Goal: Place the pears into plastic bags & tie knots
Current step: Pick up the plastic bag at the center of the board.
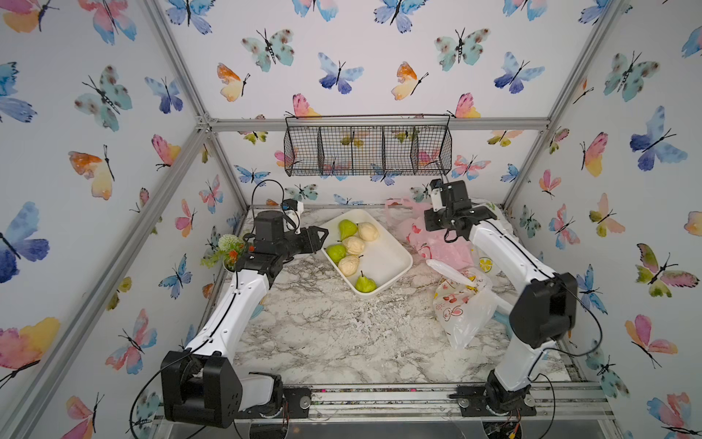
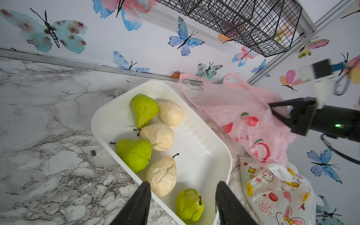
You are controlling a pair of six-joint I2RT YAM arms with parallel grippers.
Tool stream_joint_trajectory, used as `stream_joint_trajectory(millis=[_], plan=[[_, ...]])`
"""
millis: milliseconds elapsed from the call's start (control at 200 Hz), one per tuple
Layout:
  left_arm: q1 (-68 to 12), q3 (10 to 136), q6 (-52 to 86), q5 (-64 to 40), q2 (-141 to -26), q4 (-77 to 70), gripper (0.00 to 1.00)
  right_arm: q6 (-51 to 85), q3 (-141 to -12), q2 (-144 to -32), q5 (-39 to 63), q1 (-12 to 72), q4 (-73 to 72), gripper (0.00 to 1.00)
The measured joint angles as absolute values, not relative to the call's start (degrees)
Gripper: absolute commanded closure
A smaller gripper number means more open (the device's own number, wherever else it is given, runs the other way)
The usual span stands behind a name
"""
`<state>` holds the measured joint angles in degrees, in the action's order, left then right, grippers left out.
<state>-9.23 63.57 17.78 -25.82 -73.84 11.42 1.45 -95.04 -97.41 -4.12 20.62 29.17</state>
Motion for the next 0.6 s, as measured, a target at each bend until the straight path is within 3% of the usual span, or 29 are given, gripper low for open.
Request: stream_joint_trajectory(millis=[220,411,596], plan=[[-8.58,68.38,20.01,-25.96,-73.52,11.92,0.39,-3.53,-94.96,-82.24,11.35,20.67,28.1,0.97],[-3.07,66.87,27.14,-29.93,-69.82,11.68,0.13,0.4,-91.31,-80.38,26.2,20.75,22.57,0.97],[0.54,57.28,35.11,-34.68,-62.15,5.63,0.05,11.51,-84.33,-80.82,35.79,21.89,8.82,0.97]])
